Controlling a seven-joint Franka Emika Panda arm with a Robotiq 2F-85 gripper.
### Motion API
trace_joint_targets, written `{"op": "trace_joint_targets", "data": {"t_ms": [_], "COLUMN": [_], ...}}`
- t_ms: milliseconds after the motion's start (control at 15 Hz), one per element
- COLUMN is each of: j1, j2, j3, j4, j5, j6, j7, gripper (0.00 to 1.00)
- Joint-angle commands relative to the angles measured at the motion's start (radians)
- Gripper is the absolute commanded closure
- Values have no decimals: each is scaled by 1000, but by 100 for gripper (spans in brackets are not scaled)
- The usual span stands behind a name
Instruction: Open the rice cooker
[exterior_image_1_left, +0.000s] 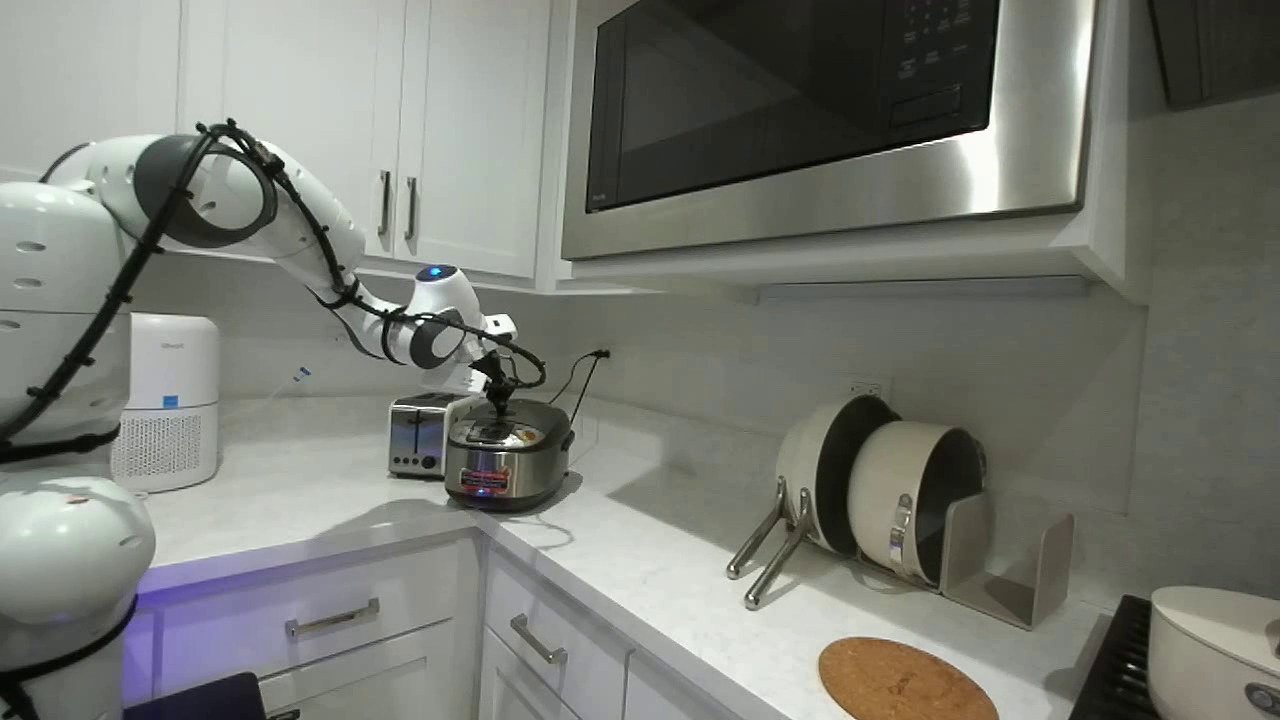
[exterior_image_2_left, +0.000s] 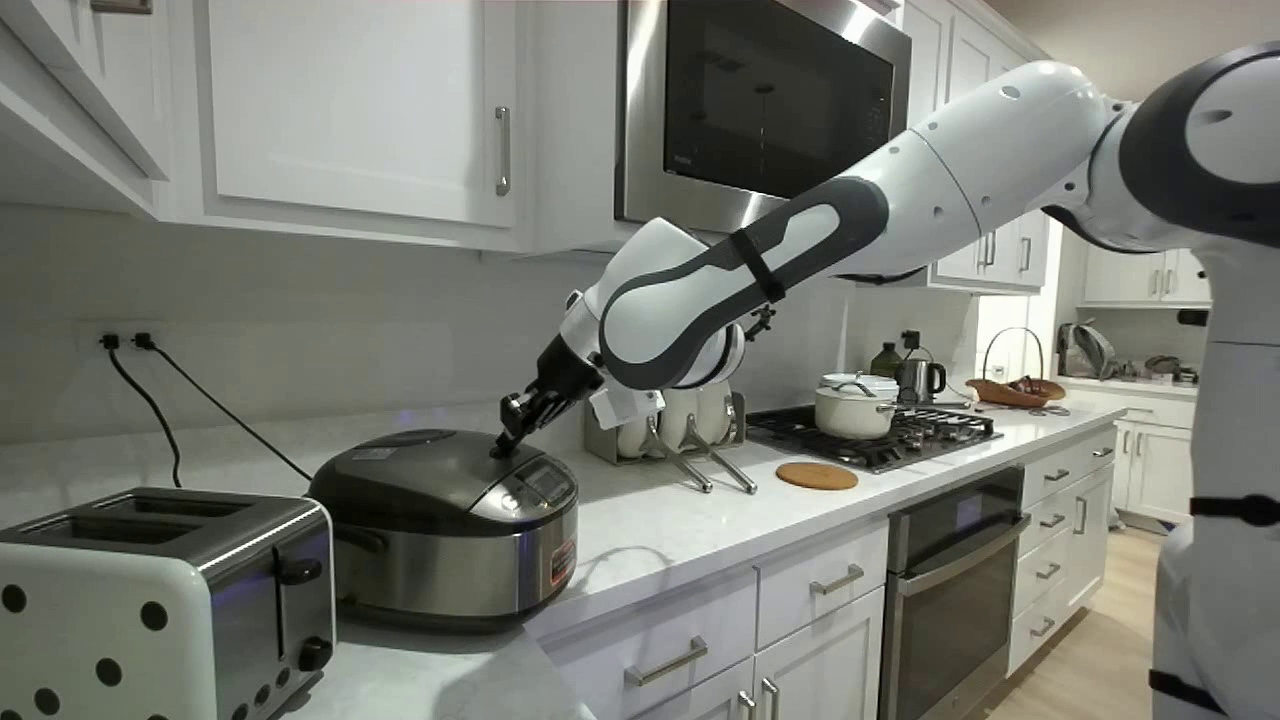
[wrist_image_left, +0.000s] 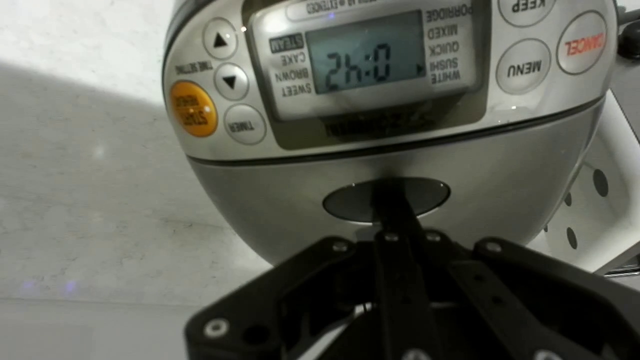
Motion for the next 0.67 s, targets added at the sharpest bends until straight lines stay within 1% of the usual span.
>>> {"op": "trace_joint_targets", "data": {"t_ms": [0,600], "j1": [-1,-3], "j2": [30,51], "j3": [-2,-3], "j4": [15,21], "j5": [1,-23], "j6": [-2,-14], "j7": [-26,-5], "gripper": [100,100]}}
